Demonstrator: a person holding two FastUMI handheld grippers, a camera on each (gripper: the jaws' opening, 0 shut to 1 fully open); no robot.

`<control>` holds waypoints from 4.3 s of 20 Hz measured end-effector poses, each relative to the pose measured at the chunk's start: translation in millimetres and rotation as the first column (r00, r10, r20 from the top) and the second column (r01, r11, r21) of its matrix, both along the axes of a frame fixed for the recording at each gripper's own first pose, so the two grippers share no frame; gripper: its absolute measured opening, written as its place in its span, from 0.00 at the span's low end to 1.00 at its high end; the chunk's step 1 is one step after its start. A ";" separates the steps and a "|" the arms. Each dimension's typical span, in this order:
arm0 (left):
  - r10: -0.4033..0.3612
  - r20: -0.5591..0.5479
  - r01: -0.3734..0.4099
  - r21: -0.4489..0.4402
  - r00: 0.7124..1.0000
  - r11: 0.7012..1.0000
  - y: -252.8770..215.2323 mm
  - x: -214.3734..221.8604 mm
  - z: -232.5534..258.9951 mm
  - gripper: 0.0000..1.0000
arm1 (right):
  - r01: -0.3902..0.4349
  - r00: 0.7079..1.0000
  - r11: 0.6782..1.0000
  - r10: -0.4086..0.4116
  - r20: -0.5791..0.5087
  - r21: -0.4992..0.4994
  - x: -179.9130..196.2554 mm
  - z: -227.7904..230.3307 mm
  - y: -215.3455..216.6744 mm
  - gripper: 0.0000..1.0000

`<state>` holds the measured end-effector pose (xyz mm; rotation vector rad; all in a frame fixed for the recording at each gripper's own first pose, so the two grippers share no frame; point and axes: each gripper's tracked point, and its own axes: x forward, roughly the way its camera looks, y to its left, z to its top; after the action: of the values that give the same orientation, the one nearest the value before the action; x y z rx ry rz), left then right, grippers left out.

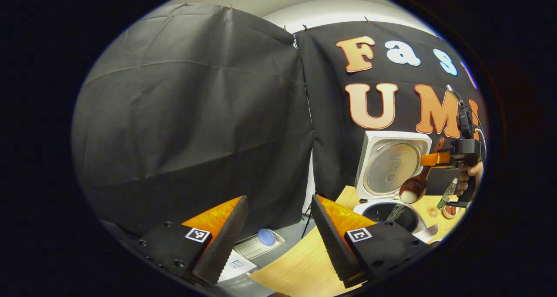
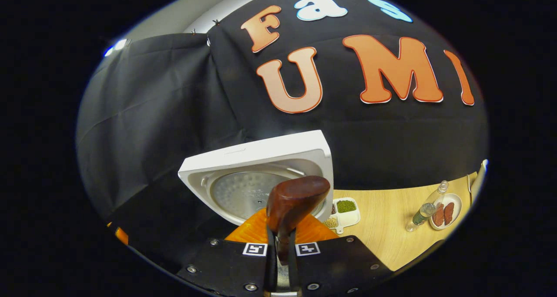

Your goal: Close the left gripper, press the button to open the rice cooker; take a wooden spoon from the chopstick holder with the right hand, scoop a spoonful of rice and pour it into the rice cooker, then put the wooden spoon back into the chopstick holder.

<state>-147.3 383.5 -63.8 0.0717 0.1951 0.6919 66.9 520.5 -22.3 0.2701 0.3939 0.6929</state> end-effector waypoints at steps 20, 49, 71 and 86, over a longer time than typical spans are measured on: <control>0.002 -0.009 -0.002 -0.002 1.000 1.000 -4.6 4.6 -8.1 0.99 | -0.181 0.870 0.939 0.291 0.397 -0.291 -52.6 30.7 35.6 0.09; -0.351 -0.007 0.350 -0.042 0.936 0.936 -226.0 102.3 1.9 0.99 | 0.307 0.948 0.952 -0.304 -0.093 0.021 -4.1 -54.8 -372.6 0.10; -0.482 -0.066 0.484 0.003 0.873 0.875 -348.7 123.0 10.2 0.99 | 0.519 0.808 0.851 -0.519 -0.280 -0.080 -27.8 -240.5 -548.5 0.12; -0.484 -0.028 0.483 -0.018 0.875 0.875 -354.7 118.5 4.3 0.99 | 0.545 0.760 0.825 -0.562 -0.327 -0.151 -32.0 -260.3 -570.7 0.78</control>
<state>-28.9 28.8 -59.5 0.1170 0.2007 0.1867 34.8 -50.2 -282.7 0.4503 0.6449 0.0362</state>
